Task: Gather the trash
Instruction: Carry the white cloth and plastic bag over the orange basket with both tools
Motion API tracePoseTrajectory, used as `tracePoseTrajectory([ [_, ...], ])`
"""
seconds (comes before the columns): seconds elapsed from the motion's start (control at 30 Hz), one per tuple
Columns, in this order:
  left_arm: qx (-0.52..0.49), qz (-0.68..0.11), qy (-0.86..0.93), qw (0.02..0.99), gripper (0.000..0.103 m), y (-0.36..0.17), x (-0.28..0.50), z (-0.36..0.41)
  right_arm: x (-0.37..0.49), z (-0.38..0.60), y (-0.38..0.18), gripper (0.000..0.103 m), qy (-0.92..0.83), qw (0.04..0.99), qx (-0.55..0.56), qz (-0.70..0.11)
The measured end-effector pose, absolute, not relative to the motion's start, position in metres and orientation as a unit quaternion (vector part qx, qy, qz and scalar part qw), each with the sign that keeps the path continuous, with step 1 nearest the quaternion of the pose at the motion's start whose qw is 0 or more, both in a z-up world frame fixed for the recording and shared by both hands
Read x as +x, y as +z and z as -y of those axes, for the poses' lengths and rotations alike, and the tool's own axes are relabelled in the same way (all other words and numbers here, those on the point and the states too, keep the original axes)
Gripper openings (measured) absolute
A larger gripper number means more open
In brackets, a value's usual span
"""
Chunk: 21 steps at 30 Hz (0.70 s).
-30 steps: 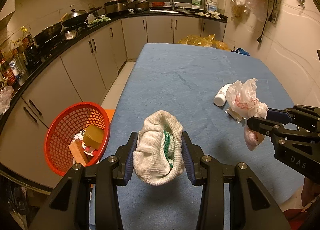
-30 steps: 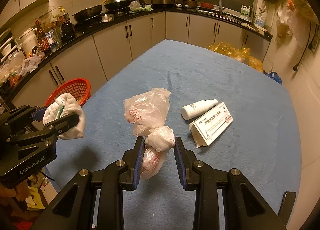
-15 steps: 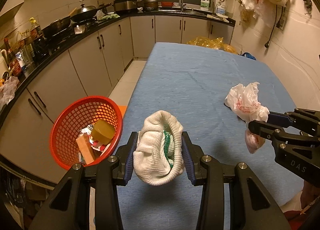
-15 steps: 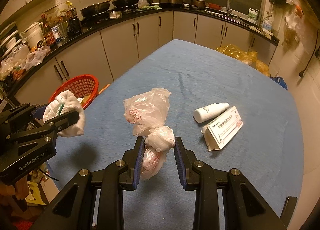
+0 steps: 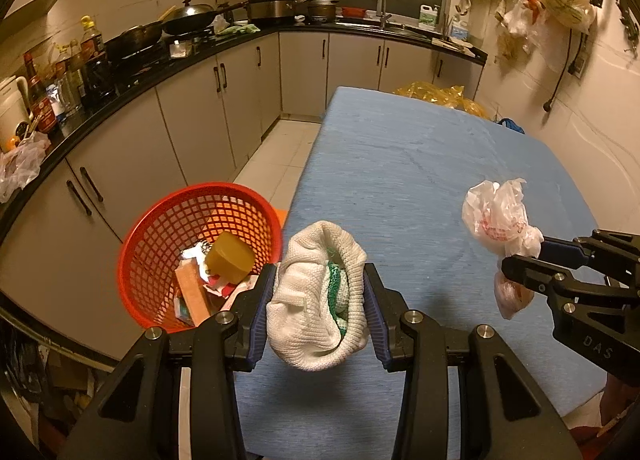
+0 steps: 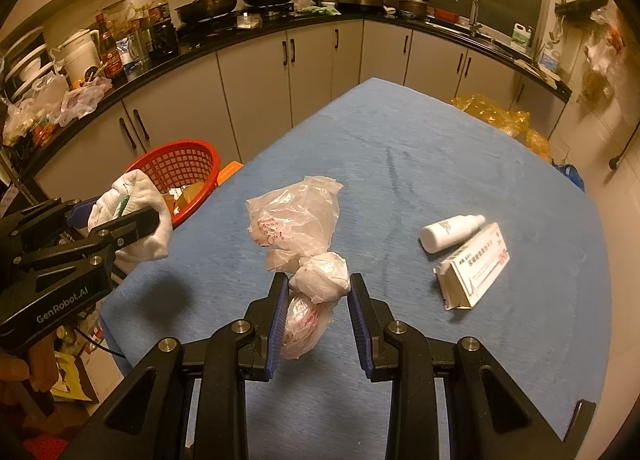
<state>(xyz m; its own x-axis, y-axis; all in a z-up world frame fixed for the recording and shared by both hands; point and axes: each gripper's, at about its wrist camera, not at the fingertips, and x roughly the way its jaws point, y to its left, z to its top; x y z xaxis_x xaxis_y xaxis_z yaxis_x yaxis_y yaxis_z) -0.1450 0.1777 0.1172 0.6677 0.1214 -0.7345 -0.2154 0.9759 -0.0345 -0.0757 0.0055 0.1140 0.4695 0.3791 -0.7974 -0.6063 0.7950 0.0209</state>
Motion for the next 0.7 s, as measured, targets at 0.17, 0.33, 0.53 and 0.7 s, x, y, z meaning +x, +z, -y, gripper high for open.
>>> tracePoseTrajectory([
  [0.17,-0.069,-0.396,0.099,0.91,0.041,0.115,-0.149,-0.191,-0.079,-0.017,0.113,0.032,0.296,0.843,-0.14,-0.426],
  [0.33,-0.078,-0.396,0.107,0.909,0.041,0.112,-0.156,-0.209,-0.082,-0.03,0.111,0.032,0.298,0.84,-0.144,-0.431],
  [0.53,-0.09,-0.4,0.118,0.905,0.041,0.105,-0.164,-0.23,-0.085,-0.046,0.106,0.032,0.306,0.834,-0.149,-0.435],
  [0.7,-0.096,-0.402,0.13,0.901,0.041,0.101,-0.17,-0.247,-0.086,-0.063,0.102,0.032,0.316,0.827,-0.153,-0.439],
])
